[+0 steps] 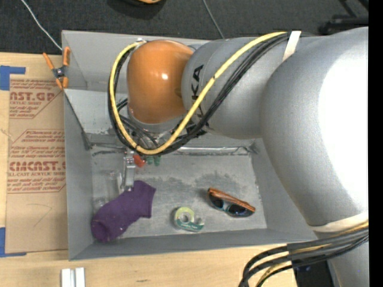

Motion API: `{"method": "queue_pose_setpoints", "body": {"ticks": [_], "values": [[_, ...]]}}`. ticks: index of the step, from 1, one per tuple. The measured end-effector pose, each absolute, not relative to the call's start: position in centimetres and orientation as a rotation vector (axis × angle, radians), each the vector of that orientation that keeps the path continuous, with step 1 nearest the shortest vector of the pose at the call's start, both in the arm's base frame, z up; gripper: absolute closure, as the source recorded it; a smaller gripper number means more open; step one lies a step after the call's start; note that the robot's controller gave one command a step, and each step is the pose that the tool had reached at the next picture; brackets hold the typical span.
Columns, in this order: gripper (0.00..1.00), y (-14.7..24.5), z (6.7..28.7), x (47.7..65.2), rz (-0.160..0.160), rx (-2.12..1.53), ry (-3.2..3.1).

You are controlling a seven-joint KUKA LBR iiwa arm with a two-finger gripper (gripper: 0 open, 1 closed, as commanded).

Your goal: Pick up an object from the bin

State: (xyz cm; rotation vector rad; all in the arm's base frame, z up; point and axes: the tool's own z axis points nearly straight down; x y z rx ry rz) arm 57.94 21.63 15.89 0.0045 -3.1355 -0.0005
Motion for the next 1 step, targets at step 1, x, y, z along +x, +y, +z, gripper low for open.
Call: {"method": "queue_pose_setpoints", "body": {"ticks": [1], "values": [[0.00,21.51,16.39,58.16,-0.003,0.000,-3.143]]}}
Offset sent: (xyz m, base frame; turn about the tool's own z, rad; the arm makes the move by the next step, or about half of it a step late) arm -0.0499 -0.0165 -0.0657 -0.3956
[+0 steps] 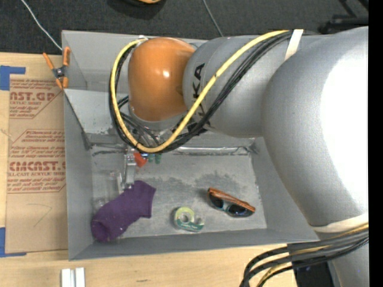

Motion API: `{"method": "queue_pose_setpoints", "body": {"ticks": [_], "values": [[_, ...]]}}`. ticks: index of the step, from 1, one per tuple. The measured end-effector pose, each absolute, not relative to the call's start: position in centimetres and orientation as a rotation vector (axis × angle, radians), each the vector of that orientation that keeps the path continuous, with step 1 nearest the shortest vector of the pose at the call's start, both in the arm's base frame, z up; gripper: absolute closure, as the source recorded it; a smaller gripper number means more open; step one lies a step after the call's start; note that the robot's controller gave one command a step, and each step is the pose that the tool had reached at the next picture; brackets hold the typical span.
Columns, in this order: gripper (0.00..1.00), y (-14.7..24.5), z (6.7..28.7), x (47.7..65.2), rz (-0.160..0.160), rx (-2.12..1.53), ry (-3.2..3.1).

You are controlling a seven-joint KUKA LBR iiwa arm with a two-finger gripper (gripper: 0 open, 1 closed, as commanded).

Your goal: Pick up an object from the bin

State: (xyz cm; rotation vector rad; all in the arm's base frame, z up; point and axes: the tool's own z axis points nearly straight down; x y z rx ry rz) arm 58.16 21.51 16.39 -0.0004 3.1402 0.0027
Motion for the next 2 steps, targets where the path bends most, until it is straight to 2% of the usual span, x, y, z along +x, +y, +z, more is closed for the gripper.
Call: {"method": "queue_pose_setpoints", "body": {"ticks": [1,2], "values": [[0.00,20.0,9.3,52.9,0.002,-0.610,3.091],[0.00,20.7,7.7,50.1,0.005,-0.642,3.075]]}}
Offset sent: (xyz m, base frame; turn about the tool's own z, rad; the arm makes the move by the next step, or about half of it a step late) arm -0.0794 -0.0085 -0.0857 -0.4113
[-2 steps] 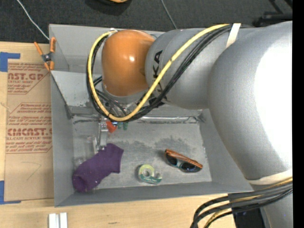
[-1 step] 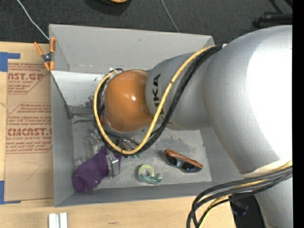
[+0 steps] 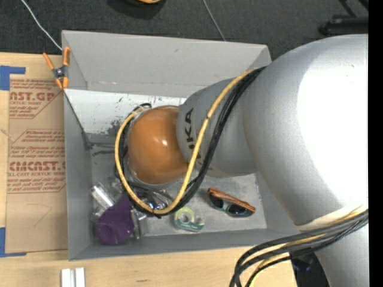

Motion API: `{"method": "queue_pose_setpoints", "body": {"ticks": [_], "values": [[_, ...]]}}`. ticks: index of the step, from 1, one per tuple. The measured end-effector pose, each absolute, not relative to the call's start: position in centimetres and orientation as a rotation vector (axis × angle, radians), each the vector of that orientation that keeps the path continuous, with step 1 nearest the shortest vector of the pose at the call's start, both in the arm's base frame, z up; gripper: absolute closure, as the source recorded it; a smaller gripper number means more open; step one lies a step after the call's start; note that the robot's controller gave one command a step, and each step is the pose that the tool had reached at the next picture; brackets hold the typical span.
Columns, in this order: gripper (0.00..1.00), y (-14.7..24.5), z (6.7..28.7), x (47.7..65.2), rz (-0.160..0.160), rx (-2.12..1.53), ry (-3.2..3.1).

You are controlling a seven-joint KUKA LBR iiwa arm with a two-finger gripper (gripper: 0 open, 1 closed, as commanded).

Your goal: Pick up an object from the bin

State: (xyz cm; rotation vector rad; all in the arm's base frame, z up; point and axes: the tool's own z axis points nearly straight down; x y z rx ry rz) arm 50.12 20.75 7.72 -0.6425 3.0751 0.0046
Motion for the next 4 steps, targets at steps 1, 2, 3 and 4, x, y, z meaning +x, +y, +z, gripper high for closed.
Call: {"method": "queue_pose_setpoints", "body": {"ticks": [1,2,3,4], "values": [[0.00,21.0,7.1,56.0,0.006,-1.105,2.945],[0.00,23.4,7.0,49.9,0.006,-1.455,2.780],[1.00,20.4,7.0,48.8,0.011,-1.927,2.480],[1.00,20.4,7.0,48.8,0.011,-1.927,2.480]]}}
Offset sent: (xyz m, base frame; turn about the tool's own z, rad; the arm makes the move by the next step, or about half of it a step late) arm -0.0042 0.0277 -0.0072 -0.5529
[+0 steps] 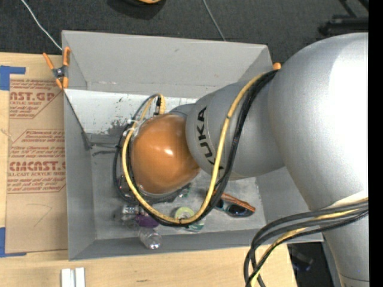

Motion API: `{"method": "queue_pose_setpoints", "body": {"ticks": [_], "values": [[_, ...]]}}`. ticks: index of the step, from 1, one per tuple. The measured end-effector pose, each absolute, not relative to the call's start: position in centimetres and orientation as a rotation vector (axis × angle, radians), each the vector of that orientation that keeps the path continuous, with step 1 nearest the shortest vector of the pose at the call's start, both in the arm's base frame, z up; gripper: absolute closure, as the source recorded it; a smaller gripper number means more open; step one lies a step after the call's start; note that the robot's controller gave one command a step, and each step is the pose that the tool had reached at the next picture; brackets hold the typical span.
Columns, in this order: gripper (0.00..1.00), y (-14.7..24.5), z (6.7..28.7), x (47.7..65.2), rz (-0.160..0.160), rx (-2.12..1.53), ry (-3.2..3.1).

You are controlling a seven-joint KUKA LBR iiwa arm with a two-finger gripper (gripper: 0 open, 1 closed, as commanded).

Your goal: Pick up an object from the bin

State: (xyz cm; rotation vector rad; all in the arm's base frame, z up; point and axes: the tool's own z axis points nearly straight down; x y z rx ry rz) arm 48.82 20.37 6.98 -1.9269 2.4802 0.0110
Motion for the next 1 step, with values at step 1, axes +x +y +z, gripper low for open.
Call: {"method": "queue_pose_setpoints", "body": {"ticks": [1], "values": [[1.00,19.95,7.06,48.53,0.012,-1.903,2.489]]}}
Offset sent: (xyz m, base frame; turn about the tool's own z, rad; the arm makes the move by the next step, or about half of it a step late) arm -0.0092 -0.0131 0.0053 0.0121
